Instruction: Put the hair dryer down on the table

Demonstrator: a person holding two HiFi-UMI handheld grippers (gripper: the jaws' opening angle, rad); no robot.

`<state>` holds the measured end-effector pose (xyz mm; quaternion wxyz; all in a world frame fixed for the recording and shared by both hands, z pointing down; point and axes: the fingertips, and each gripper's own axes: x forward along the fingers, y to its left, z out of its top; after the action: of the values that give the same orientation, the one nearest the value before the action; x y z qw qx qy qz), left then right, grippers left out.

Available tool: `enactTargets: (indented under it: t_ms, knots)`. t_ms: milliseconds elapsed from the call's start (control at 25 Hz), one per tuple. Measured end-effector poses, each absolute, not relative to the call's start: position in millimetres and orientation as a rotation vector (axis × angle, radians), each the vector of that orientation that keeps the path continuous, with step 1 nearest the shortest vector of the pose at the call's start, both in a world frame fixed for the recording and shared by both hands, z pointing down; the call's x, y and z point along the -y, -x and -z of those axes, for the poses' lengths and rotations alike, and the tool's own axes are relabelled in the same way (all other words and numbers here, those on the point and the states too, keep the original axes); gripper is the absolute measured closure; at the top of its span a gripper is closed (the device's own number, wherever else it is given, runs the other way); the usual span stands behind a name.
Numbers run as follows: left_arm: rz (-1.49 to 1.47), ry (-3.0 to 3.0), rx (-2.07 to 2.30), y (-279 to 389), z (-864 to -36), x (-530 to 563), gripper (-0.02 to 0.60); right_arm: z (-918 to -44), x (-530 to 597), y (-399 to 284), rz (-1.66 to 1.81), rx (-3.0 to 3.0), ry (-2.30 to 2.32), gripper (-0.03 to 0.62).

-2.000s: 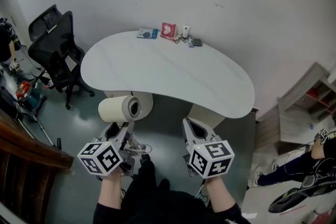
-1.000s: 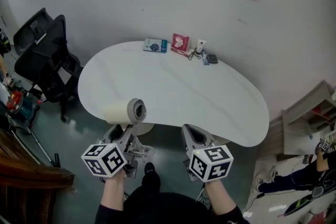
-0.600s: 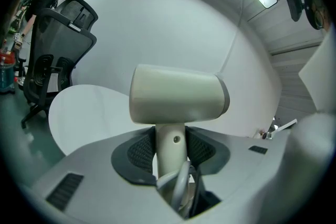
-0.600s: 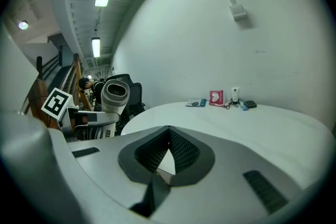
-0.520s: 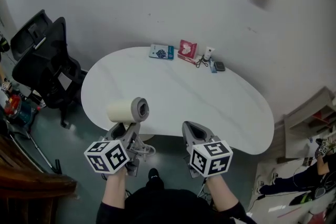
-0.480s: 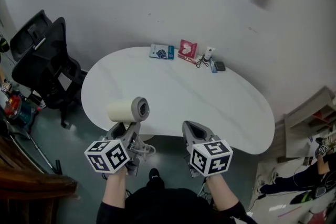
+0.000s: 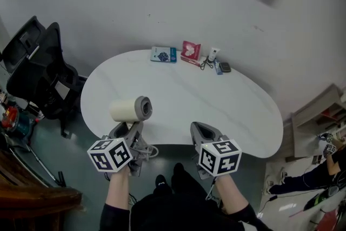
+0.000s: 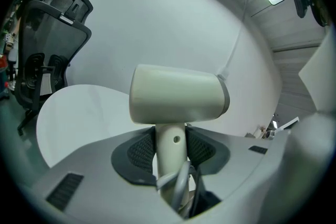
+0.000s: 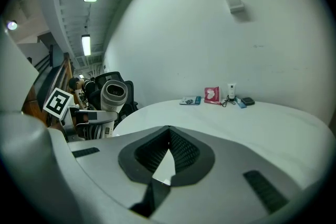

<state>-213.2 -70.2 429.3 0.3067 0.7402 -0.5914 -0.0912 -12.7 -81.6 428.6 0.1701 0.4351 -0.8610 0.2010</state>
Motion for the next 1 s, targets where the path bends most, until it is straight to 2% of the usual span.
enactTargets:
  t_ms: [1000]
  knots:
    - [0.019, -1.987, 1.508, 197, -451, 224, 0.414, -434, 231, 12, -0.615, 2.426, -1.275, 0.592]
